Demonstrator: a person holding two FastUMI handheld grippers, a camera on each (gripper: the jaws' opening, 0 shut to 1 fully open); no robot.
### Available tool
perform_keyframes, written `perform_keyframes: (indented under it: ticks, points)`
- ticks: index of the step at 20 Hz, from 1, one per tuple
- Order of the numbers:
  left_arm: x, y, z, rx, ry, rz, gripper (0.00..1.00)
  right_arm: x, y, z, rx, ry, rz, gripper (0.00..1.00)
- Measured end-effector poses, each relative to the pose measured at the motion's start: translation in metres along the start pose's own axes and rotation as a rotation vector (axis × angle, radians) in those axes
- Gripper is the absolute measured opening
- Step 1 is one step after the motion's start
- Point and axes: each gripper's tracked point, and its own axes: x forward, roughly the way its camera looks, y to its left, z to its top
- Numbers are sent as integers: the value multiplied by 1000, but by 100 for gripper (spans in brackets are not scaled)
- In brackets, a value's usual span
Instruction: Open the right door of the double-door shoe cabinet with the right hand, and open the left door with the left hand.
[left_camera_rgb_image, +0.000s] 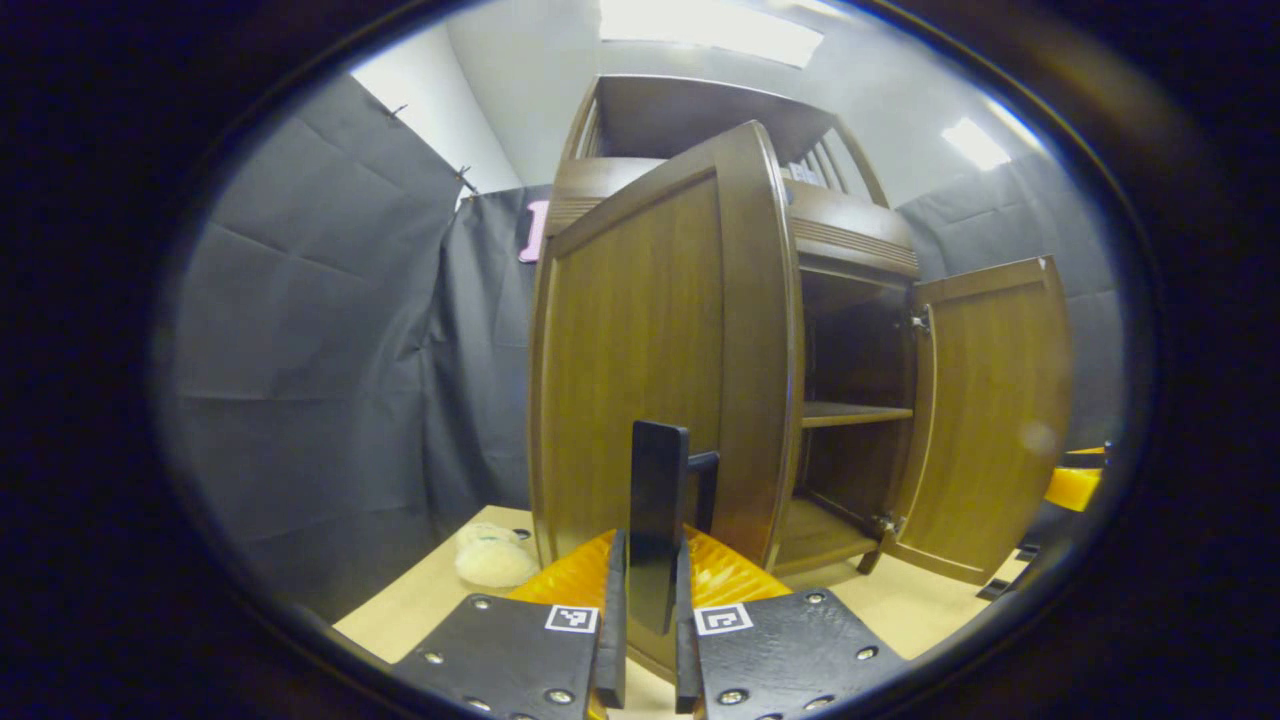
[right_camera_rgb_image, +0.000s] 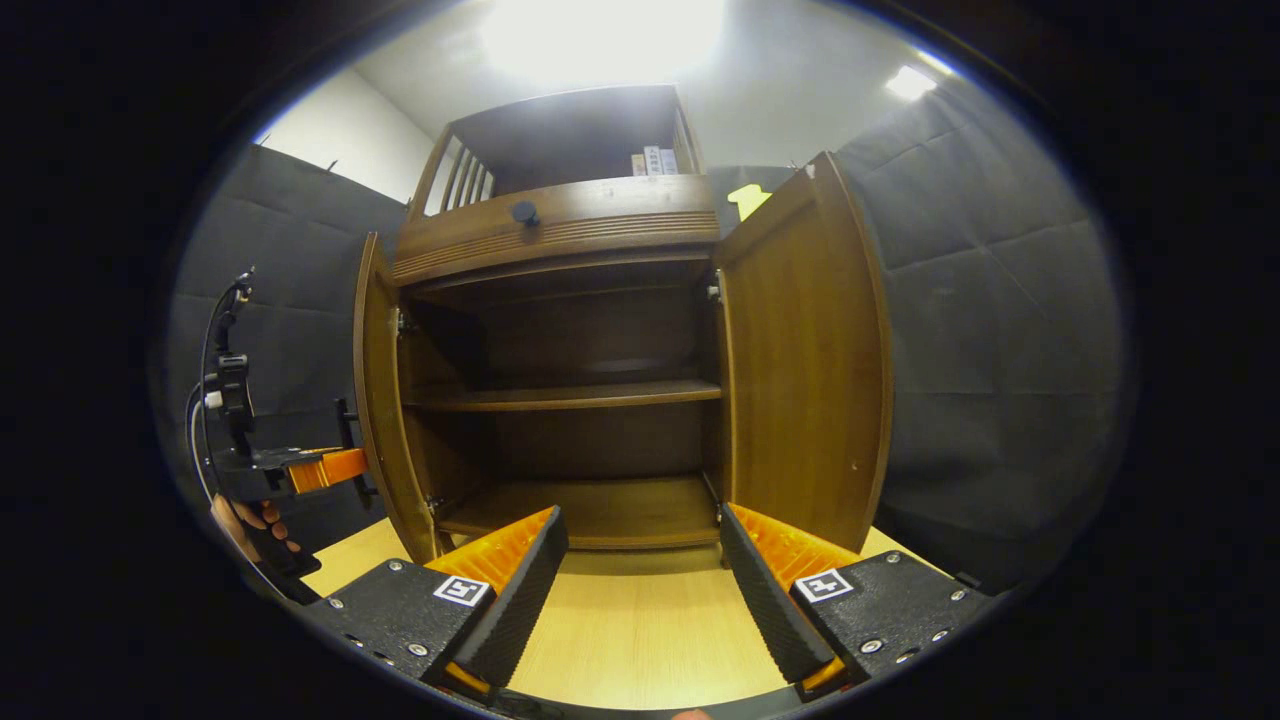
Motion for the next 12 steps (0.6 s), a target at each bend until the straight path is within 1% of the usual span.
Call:
perform_keyframes:
  ticks: [3, 4, 6, 8, 9, 10, 12]
  points:
    - [-8, 19, 1, 26, -3, 32, 24, 0, 15, 0, 0, 2, 33, 93]
    - [-12, 25, 2, 24, -2, 45, 16, 1, 19, -1, -1, 5, 41, 93]
    - [-18, 39, 2, 11, 0, 74, 24, 1, 27, -2, -7, 6, 54, 95]
    - [-22, 52, 6, 5, -9, 96, 24, 1, 35, -2, -12, 8, 68, 93]
    - [-28, 61, 7, 14, -13, 122, 24, 1, 38, -1, -13, 7, 73, 93]
    - [-29, 71, 6, 20, -16, 135, 15, 2, 41, -1, -14, 7, 77, 95]
    - [-35, 85, 5, 5, -8, 154, 19, 2, 49, -1, -12, 7, 87, 95]
